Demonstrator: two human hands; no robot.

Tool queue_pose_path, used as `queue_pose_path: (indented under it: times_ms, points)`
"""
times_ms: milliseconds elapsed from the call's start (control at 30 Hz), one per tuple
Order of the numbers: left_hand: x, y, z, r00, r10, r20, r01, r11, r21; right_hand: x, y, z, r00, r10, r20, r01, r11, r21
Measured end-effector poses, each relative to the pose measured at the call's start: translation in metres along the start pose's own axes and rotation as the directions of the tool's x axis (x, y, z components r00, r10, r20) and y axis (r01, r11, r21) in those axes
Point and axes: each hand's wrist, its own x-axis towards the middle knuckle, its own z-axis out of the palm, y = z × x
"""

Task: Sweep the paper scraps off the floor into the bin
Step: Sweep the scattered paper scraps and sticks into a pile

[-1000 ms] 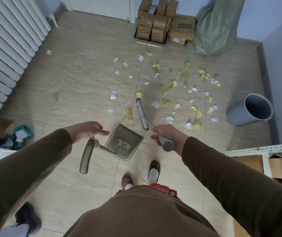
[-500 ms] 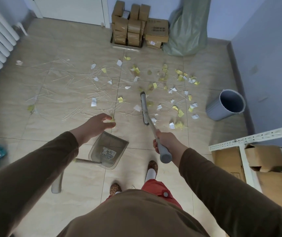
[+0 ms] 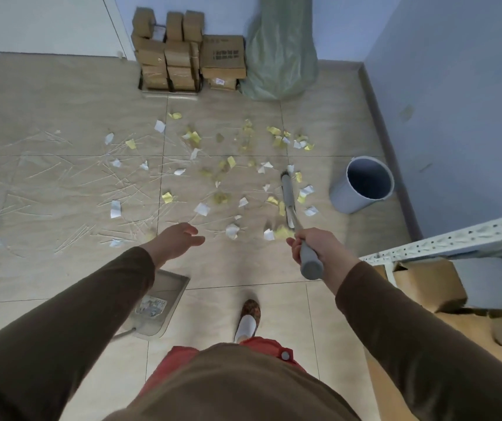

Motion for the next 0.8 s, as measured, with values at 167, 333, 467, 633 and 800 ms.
queue_pose_path:
  times_ms: [167,333,467,633,800]
  points:
    - [0.033,0.049,0.027,0.999,0.029,0.017,-0.03,0.999,0.044,0.034,-0.031,-0.018,0.992,-0.045,-0.115,0.038,0.997,-0.064]
    - [0.058,0.055,0.031,0.997,-0.009,0.08,0.009,1.0,-0.002,0.073,-0.038,0.0,0.988,-0.058,-0.144,0.049,0.997,-0.067]
    - [0.081,0.05,0.019,0.997,-0.036,0.062,0.033,0.998,0.051,0.095,-0.029,0.047,0.996,0.02,-0.081,-0.023,0.999,-0.035]
    - [0.109,0.058,-0.008,0.998,-0.038,0.051,0.033,0.994,0.105,0.097,-0.039,0.097,0.998,0.056,0.023,-0.056,0.998,-0.02]
    - [0.144,0.067,-0.037,0.997,-0.035,0.07,0.028,0.994,0.103,0.107,-0.08,0.089,0.983,0.151,0.101,-0.167,0.97,0.176]
